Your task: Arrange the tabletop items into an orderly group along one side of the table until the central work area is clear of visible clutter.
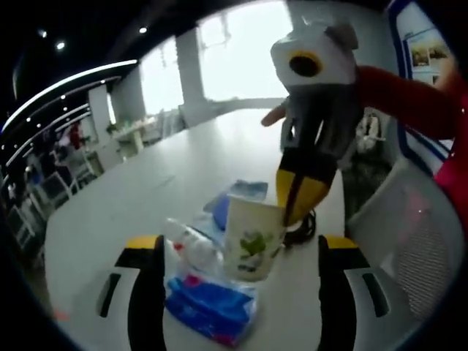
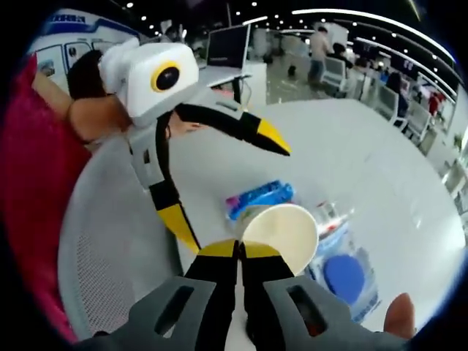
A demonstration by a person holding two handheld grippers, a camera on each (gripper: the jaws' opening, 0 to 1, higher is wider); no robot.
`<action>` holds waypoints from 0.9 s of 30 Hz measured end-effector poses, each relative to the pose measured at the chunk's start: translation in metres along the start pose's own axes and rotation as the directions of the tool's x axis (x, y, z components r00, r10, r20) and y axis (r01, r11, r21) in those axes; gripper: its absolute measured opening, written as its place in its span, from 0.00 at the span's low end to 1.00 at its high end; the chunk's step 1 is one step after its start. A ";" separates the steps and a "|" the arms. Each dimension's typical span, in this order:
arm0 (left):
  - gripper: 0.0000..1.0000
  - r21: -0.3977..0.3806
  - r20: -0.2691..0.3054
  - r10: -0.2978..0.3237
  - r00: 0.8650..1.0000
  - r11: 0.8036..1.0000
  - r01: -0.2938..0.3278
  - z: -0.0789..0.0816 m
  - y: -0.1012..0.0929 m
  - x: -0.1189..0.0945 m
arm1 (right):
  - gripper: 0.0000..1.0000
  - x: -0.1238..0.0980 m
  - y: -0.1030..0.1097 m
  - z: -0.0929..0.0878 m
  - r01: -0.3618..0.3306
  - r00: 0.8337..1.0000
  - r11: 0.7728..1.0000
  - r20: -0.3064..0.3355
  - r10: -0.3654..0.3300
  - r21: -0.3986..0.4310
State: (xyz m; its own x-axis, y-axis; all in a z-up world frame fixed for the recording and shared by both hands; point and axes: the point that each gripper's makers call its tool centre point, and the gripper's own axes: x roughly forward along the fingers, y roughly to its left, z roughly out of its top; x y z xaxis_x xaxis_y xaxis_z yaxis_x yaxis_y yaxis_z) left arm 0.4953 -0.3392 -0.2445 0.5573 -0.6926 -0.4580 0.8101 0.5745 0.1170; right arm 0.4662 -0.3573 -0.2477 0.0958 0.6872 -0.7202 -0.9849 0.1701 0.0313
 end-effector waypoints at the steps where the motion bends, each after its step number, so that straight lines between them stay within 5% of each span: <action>1: 0.84 0.008 -0.001 -0.001 1.000 1.000 0.001 0.000 -0.001 0.001 | 0.02 0.000 0.000 0.000 0.000 1.000 1.000 -0.006 0.000 -0.002; 27: 0.77 0.047 0.015 -0.050 0.999 0.998 0.049 0.010 -0.011 0.015 | 0.02 -0.008 0.008 0.023 -0.024 0.999 0.997 -0.023 0.022 -0.070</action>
State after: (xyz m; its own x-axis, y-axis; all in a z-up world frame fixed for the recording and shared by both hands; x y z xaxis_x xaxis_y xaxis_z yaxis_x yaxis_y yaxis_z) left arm 0.4969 -0.3603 -0.2443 0.5189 -0.7269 -0.4499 0.8442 0.5186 0.1357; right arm 0.4605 -0.3457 -0.2258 0.0708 0.6745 -0.7349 -0.9946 0.1037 -0.0006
